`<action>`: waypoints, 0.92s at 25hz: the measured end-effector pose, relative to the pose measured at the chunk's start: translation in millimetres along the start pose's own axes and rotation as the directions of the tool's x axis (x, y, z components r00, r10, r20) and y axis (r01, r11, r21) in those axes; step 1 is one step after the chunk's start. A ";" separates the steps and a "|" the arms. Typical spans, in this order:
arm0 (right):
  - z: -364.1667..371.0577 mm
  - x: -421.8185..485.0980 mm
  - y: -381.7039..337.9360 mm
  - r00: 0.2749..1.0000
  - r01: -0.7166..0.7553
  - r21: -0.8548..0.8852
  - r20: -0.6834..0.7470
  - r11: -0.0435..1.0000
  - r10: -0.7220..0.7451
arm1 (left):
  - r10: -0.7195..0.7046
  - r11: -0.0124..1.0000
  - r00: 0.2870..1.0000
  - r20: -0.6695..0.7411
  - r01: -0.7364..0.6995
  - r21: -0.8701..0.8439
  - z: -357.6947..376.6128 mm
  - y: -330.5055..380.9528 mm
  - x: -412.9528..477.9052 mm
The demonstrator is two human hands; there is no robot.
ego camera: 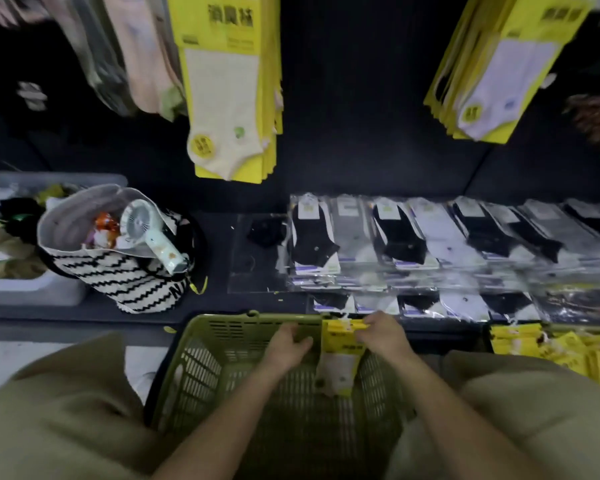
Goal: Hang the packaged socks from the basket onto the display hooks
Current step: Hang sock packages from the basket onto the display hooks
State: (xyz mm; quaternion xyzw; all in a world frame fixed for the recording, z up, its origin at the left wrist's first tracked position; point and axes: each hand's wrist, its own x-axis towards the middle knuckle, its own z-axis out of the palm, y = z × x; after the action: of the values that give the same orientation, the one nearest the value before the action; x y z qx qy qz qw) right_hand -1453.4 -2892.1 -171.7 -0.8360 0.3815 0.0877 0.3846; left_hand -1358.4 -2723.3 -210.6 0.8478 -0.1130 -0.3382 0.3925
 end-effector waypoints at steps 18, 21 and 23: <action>60.3 38.8 58.7 0.980 -0.185 0.366 -0.005 0.912 0.201 | -0.095 0.990 0.993 -0.070 0.102 0.099 72.6 1.4 39.6; 58.9 26.9 57.8 0.993 -0.114 0.342 0.001 0.933 0.121 | -0.072 0.995 0.997 -0.016 0.072 0.068 59.3 1.4 28.5; 50.2 22.5 49.7 0.998 -0.062 0.391 -0.001 0.919 0.068 | -0.031 0.999 0.999 0.022 0.032 -0.015 46.0 6.3 18.2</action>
State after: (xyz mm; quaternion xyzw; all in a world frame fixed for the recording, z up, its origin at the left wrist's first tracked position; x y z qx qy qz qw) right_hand -1465.5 -2889.8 -244.8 -0.7303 0.4215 0.0165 0.5374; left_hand -1374.8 -2762.9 -236.0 0.8427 -0.1012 -0.3544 0.3926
